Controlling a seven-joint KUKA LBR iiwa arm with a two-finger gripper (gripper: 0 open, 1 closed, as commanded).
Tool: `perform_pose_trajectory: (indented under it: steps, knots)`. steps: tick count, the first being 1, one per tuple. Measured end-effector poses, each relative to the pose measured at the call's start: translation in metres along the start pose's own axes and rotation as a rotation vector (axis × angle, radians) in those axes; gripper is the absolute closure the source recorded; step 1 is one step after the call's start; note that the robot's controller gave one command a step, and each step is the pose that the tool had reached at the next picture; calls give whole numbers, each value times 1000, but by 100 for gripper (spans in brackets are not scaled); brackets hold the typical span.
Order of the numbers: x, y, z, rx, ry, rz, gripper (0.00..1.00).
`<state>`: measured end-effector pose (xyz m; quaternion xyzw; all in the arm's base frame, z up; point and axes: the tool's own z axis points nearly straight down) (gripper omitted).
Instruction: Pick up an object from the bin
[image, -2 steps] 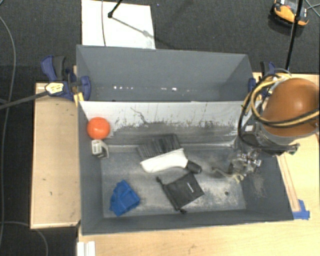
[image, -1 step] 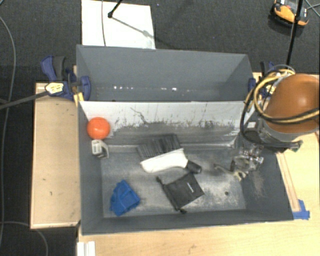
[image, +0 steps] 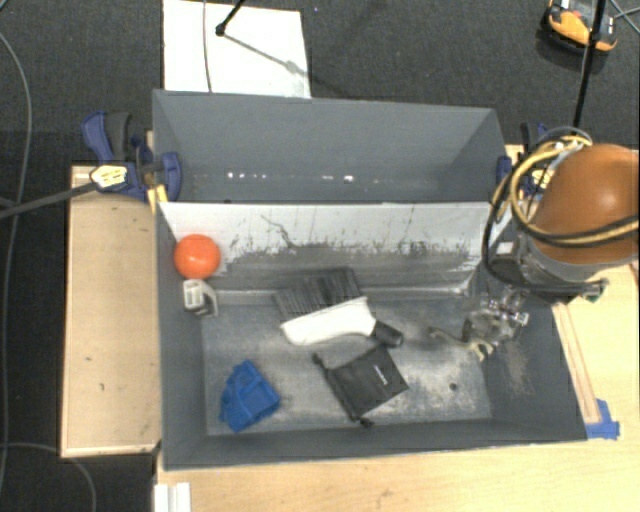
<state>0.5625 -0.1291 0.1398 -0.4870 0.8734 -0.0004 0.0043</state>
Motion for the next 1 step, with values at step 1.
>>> perform_pose_trajectory:
  steps: [1]
  knots:
    - [0,0,-6,-1,0,1,100]
